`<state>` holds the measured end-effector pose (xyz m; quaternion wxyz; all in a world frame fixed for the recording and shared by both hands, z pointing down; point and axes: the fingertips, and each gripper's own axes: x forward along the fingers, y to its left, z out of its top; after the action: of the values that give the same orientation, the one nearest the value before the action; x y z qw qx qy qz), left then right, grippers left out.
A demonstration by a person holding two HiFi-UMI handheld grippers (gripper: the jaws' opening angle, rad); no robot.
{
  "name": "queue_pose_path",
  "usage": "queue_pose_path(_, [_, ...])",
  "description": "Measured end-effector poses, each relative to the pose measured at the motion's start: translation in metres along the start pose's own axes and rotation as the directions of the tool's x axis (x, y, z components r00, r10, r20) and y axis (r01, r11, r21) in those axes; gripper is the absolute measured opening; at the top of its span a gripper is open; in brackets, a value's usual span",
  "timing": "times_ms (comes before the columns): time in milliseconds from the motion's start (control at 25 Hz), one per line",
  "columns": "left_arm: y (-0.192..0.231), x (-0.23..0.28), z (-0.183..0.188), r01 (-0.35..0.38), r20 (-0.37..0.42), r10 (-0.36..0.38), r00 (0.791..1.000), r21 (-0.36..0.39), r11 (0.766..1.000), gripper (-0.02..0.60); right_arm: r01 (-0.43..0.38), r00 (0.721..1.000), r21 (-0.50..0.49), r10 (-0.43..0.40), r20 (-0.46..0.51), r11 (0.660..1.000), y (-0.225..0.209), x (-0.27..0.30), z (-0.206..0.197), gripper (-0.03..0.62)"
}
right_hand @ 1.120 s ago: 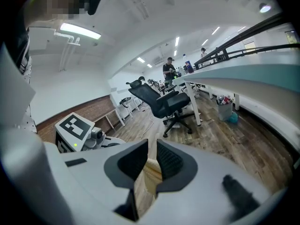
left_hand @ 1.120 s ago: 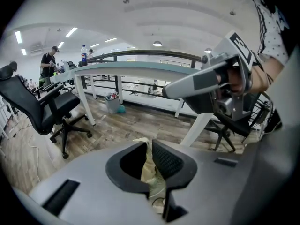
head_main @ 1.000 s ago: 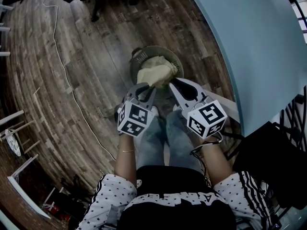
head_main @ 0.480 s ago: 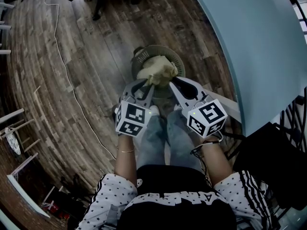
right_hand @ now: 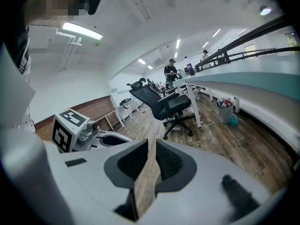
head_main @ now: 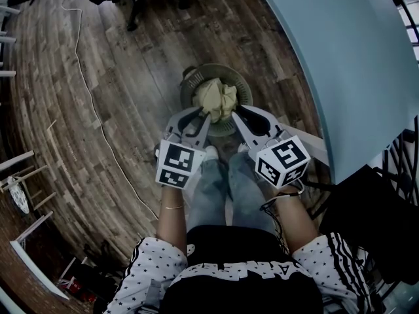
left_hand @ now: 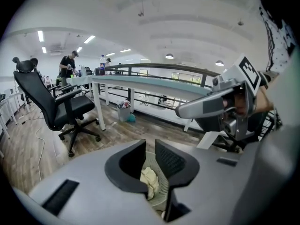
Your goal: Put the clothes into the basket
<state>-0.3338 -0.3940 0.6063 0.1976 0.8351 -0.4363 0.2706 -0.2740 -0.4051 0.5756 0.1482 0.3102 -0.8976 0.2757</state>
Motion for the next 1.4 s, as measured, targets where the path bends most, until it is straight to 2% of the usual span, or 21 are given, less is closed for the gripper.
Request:
queue_pose_path(200, [-0.004, -0.011, 0.016, 0.007, 0.093, -0.005, 0.996, -0.023, 1.0, 0.037, 0.026, 0.999, 0.01, -0.026, 0.02, 1.0, 0.001, -0.008, -0.001, 0.046])
queue_pose_path(400, [-0.003, -0.018, 0.024, -0.01, 0.118, 0.011, 0.993, -0.01, 1.0, 0.023, 0.044, 0.998, 0.02, -0.045, 0.046, 0.999, 0.004, -0.013, 0.005, 0.046])
queue_pose_path(600, [0.0, -0.034, 0.038, -0.01, 0.158, 0.016, 0.987, -0.037, 0.999, 0.015, 0.057, 0.995, 0.026, -0.058, 0.075, 0.998, 0.012, -0.02, 0.018, 0.046])
queue_pose_path(760, [0.005, -0.038, 0.051, -0.013, 0.18, 0.018, 0.983, -0.03, 0.999, 0.014, 0.054, 0.994, 0.021, -0.056, 0.094, 0.998, 0.014, -0.021, 0.029, 0.046])
queue_pose_path(1040, [0.001, -0.049, 0.062, 0.021, 0.186, -0.016, 0.982, -0.029, 0.999, 0.014, 0.067, 0.989, 0.068, -0.075, 0.129, 0.995, 0.021, -0.027, 0.044, 0.044])
queue_pose_path(1400, [-0.008, -0.073, 0.085, 0.068, 0.242, -0.065, 0.968, -0.002, 0.998, 0.014, 0.074, 0.984, 0.06, -0.083, 0.16, 0.995, 0.043, -0.036, 0.067, 0.044])
